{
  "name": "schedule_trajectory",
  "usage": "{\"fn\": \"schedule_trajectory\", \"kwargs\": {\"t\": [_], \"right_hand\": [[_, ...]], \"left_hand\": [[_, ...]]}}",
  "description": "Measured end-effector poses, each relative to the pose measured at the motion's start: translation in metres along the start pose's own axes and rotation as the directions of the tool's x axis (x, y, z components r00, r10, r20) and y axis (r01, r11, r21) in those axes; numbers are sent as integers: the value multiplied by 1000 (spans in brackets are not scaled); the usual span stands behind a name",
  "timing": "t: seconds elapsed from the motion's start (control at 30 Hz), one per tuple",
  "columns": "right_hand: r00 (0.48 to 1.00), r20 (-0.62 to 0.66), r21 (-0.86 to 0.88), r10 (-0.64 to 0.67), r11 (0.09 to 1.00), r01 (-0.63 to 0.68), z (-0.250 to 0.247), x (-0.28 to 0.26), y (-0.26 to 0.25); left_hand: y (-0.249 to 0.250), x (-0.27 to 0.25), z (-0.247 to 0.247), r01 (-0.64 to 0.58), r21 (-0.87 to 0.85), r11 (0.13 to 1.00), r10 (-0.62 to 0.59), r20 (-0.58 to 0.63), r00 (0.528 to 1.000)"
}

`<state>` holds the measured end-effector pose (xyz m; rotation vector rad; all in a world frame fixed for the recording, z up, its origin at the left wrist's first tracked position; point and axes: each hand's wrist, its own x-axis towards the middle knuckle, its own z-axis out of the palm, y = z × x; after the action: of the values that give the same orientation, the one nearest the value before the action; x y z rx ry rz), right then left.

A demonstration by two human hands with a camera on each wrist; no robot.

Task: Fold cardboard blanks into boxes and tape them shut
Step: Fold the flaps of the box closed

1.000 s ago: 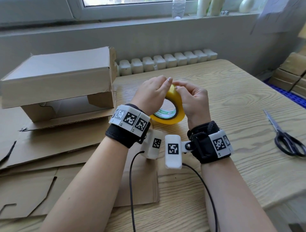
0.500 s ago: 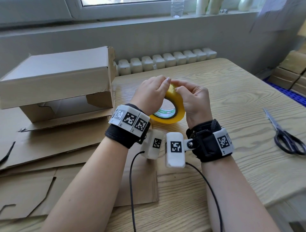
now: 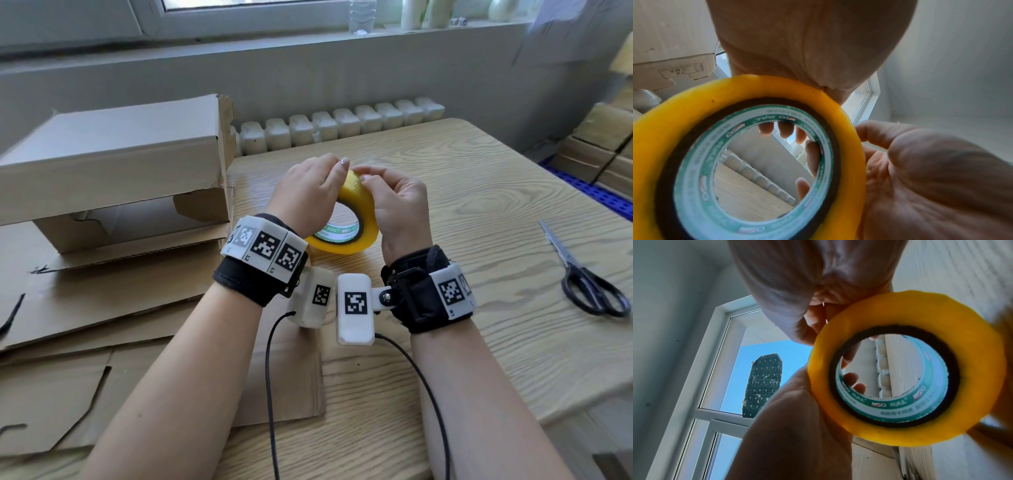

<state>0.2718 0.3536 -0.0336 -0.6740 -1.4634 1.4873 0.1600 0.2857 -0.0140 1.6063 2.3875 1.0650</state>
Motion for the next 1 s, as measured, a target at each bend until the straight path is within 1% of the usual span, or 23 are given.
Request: {"fn": "schedule_trajectory", "kwargs": {"t": [0.2,0.53,0.67,0.83,1.0], "right_hand": [[999,-51,3,3,1000,-3,0,1,0],[997,-75,30,1,1000,1,-2,2,0],[997,-78,46,-10,999,14,-4,2,1],[999,-46,87,25,996,-21,-1,3,6],[998,-59,48,-2,999,5,-1,4,7]], "left_hand": [[3,-1,3,-19,49,999,19,-3,1000],[7,0,6,-50,106,993,52,-21,998],[6,0,7,-55,101,993,59,-30,998],[3,1,5,-43,57,997,45,-26,999],[4,0,5,-45,74,996,47,-30,998]]}}
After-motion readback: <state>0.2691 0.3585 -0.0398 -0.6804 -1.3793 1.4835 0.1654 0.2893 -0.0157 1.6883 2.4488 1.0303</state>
